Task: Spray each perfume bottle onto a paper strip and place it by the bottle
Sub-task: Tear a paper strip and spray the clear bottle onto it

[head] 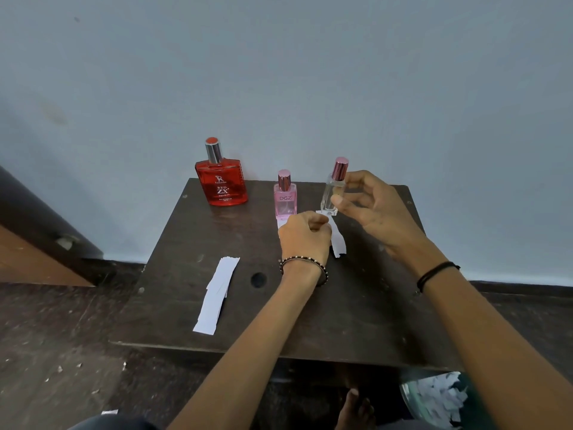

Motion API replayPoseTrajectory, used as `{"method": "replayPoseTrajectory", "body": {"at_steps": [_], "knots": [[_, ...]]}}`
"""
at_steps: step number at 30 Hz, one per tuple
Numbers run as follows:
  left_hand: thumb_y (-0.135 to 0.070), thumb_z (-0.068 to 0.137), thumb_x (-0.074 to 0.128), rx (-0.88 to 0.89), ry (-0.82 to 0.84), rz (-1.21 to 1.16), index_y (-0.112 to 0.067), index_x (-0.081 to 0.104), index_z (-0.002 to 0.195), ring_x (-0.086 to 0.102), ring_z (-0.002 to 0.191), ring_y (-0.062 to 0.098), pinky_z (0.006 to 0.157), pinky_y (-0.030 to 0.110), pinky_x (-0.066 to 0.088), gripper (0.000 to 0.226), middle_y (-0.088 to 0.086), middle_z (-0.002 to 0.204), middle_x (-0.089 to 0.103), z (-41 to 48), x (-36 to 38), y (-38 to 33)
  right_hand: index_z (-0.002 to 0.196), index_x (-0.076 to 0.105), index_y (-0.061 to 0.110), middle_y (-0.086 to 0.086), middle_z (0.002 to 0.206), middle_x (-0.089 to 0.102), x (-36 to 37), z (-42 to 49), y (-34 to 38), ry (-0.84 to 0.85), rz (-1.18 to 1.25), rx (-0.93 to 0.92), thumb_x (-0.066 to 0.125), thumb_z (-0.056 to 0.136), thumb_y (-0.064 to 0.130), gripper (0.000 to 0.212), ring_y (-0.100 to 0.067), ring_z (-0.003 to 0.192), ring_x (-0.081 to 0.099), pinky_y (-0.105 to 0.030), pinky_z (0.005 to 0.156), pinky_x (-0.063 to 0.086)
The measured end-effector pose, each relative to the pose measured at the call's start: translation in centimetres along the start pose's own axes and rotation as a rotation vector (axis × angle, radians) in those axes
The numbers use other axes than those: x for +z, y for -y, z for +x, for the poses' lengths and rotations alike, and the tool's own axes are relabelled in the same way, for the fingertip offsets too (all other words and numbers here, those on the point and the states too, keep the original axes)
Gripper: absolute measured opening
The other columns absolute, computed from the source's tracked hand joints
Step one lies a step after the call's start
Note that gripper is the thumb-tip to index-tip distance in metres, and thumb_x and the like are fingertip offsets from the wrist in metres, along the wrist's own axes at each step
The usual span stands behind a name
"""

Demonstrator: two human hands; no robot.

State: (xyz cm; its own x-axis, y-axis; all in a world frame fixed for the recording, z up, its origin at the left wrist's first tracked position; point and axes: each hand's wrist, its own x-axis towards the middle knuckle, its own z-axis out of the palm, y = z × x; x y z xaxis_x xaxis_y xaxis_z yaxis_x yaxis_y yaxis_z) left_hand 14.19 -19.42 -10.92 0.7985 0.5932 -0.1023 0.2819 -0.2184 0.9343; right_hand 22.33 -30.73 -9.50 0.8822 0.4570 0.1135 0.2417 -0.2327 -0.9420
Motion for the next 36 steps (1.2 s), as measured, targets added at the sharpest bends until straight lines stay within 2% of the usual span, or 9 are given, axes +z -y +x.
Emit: {"method": "replayPoseTrajectory", "body": {"at_steps": [6,11,16,21,24,26,28,32,36], "knots": [[-0.002,0.095,0.062,0.021,0.049,0.062,-0.002,0.075,0.116,0.074,0.099,0.028,0.096,0.041,0.058,0.024,0.015,0.114,0.077,-0.1,-0.4,-0.5,0.125,0.059,0.025,0.008,0.126,0.067,0.4,0.5,-0.2,0.036,-0.034,0.012,0.074,0.092,0.024,0.037,-0.004,0.113,0.065,-0.018,0.083,0.048],[0.001,0.094,0.062,-0.023,0.077,0.057,-0.002,0.076,0.113,0.074,0.099,0.031,0.095,0.042,0.058,0.024,0.016,0.113,0.077,0.2,-0.5,-0.9,0.123,0.059,0.026,0.01,0.123,0.067,0.6,0.4,-0.2,0.072,-0.063,0.02,0.074,0.091,0.022,0.035,0.007,0.105,0.066,-0.014,0.083,0.048],[0.001,0.092,0.064,-0.065,0.051,0.008,-0.001,0.077,0.108,0.074,0.098,0.031,0.092,0.043,0.06,0.021,0.019,0.108,0.077,0.2,-0.7,-1.2,0.127,0.059,0.023,0.007,0.126,0.066,0.4,0.2,-0.4,0.102,-0.093,0.029,0.073,0.092,0.021,0.038,-0.003,0.112,0.066,-0.024,0.09,0.051],[-0.007,0.081,0.077,-0.13,0.019,-0.015,-0.005,0.072,0.102,0.075,0.09,0.025,0.085,0.04,0.062,0.022,0.011,0.097,0.076,-0.4,-0.9,-1.2,0.128,0.058,0.021,0.003,0.127,0.067,0.4,0.1,-0.2,0.105,-0.105,0.037,0.074,0.092,0.019,0.039,-0.008,0.114,0.066,-0.029,0.096,0.052],[0.001,0.08,0.074,-0.18,0.021,-0.045,-0.011,0.068,0.085,0.076,0.087,0.028,0.083,0.04,0.063,0.015,0.009,0.088,0.075,-0.6,-1.3,-1.1,0.127,0.058,0.019,0.002,0.126,0.067,0.5,0.0,-0.1,0.096,-0.102,0.036,0.073,0.092,0.018,0.038,-0.007,0.113,0.066,-0.029,0.098,0.052],[0.003,0.081,0.073,-0.192,0.021,-0.052,-0.019,0.061,0.073,0.077,0.084,0.029,0.081,0.038,0.064,0.027,0.003,0.074,0.07,-0.8,-1.5,-1.2,0.127,0.058,0.02,0.003,0.126,0.067,0.6,-0.2,0.0,0.085,-0.115,0.041,0.073,0.092,0.021,0.038,-0.006,0.114,0.065,-0.027,0.096,0.051],[0.004,0.083,0.073,-0.198,0.019,-0.073,-0.016,0.062,0.077,0.078,0.082,0.029,0.08,0.036,0.064,0.024,0.0,0.07,0.068,-1.0,-1.7,-1.2,0.127,0.059,0.021,0.003,0.124,0.067,0.7,-0.4,0.0,0.067,-0.121,0.056,0.074,0.091,0.023,0.039,-0.008,0.113,0.065,-0.028,0.095,0.051],[0.005,0.084,0.071,-0.193,0.003,-0.086,-0.008,0.065,0.095,0.077,0.083,0.028,0.082,0.037,0.064,0.018,0.015,0.092,0.076,-1.1,-1.9,-1.1,0.13,0.058,0.019,0.0,0.125,0.068,0.9,-0.7,0.2,0.037,-0.112,0.082,0.076,0.09,0.025,0.044,-0.014,0.115,0.066,-0.035,0.101,0.052],[0.005,0.087,0.065,-0.159,0.015,-0.061,-0.004,0.067,0.104,0.077,0.078,0.024,0.075,0.031,0.064,0.019,0.01,0.087,0.075,-1.7,-2.4,-0.7,0.136,0.055,0.015,-0.003,0.131,0.066,0.8,-1.8,0.4,-0.003,-0.132,0.144,0.08,0.087,0.022,0.056,-0.014,0.118,0.065,-0.035,0.104,0.051]]}}
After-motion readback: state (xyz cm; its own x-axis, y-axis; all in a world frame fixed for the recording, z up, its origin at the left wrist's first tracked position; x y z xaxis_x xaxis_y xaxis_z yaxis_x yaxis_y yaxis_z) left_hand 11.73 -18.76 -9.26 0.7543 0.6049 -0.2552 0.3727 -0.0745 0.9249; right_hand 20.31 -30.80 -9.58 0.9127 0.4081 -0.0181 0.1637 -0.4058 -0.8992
